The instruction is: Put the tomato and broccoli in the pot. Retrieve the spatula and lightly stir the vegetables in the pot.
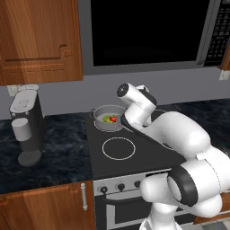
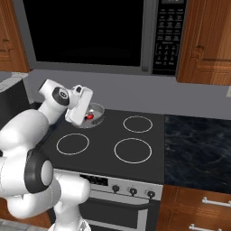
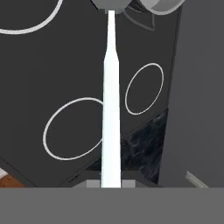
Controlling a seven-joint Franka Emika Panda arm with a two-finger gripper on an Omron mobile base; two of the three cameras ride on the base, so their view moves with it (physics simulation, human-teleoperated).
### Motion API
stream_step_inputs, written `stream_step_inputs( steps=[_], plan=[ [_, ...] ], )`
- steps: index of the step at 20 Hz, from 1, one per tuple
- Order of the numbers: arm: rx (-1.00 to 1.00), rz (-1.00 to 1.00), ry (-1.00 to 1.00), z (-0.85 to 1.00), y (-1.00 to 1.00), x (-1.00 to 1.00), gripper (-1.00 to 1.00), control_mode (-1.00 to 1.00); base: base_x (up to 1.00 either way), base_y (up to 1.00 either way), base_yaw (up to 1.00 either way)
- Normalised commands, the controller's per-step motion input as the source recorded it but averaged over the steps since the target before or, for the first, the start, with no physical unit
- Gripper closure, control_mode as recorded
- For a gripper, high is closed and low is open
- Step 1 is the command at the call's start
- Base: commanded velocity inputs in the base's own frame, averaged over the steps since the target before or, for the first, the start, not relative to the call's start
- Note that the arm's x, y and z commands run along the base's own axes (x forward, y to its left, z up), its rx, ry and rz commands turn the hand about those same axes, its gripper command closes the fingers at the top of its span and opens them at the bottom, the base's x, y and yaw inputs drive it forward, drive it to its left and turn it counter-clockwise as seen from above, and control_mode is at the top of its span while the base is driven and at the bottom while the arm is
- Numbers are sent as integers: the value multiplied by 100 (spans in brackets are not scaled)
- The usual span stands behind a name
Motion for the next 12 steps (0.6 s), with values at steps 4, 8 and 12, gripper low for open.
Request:
stream_step_inputs(
  steps=[4, 8, 12],
  plan=[
    [-9, 0, -5, -20, 17, 12, 100, -100, 0, 0, 0],
    [-3, 0, -3, 2, 6, 3, 100, -100, 0, 0, 0],
    [0, 0, 0, 26, 0, 0, 100, -100, 0, 0, 0]
  ],
)
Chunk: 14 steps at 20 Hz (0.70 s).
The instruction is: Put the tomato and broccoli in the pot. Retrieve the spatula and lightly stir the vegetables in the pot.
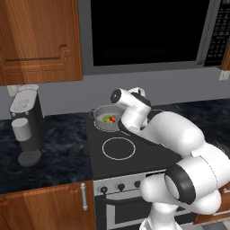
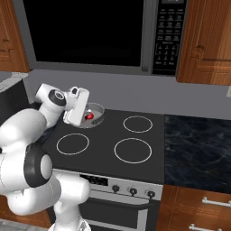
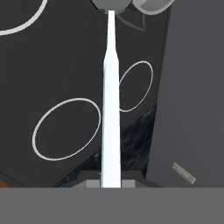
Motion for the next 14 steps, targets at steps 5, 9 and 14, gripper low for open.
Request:
stream_step_inputs(
  steps=[5, 9, 14],
  plan=[
    [-1, 0, 0, 15, 0, 9, 100, -100, 0, 0, 0],
    [-8, 0, -2, -14, 0, 55, 100, -100, 0, 0, 0],
    [-6, 0, -1, -2, 0, 34, 100, -100, 0, 0, 0]
  ],
)
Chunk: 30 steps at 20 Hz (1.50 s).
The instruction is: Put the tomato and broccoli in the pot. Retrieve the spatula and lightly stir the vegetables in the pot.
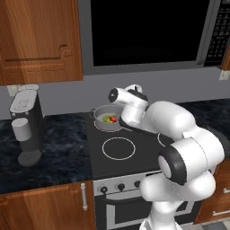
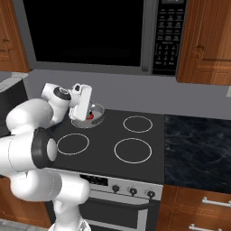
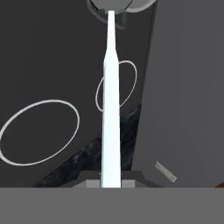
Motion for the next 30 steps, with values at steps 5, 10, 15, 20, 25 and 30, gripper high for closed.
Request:
stream_step_inputs(
  steps=[5, 10, 15, 20, 25, 30],
  plan=[
    [-4, 0, 0, -5, 4, 7, 100, -100, 0, 0, 0],
    [-7, 0, 0, -15, 3, 23, 100, -100, 0, 0, 0],
    [-3, 0, 0, 0, 0, 22, 100, -100, 0, 0, 0],
    [0, 0, 0, 0, 0, 21, 100, -100, 0, 0, 0],
    [0, 0, 0, 0, 0, 31, 100, -100, 0, 0, 0],
    [0, 0, 0, -13, 2, 26, 100, -100, 0, 0, 0]
  ],
)
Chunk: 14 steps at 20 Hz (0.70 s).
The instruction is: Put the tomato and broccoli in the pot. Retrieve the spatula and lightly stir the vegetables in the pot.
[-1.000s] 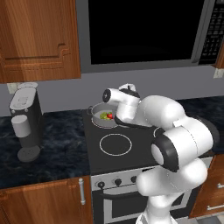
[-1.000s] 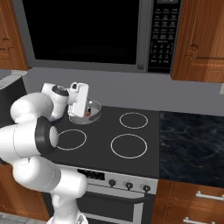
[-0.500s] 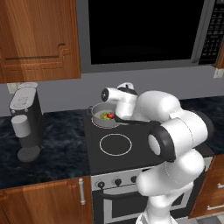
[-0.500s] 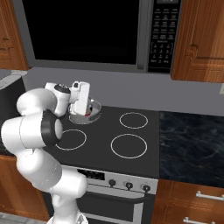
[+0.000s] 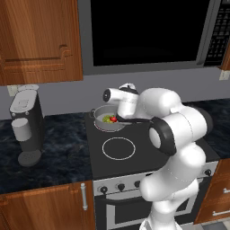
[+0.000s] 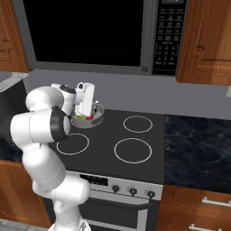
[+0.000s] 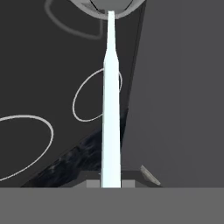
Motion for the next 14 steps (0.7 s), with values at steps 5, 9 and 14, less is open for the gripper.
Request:
stream_step_inputs(
  steps=[5, 9, 14],
  plan=[
    [-1, 0, 0, -29, 7, 2, 100, -100, 0, 0, 0],
    [-2, 0, 0, -18, 7, 8, 100, -100, 0, 0, 0],
    [-1, 0, 0, -1, 1, 21, 100, -100, 0, 0, 0]
  ],
)
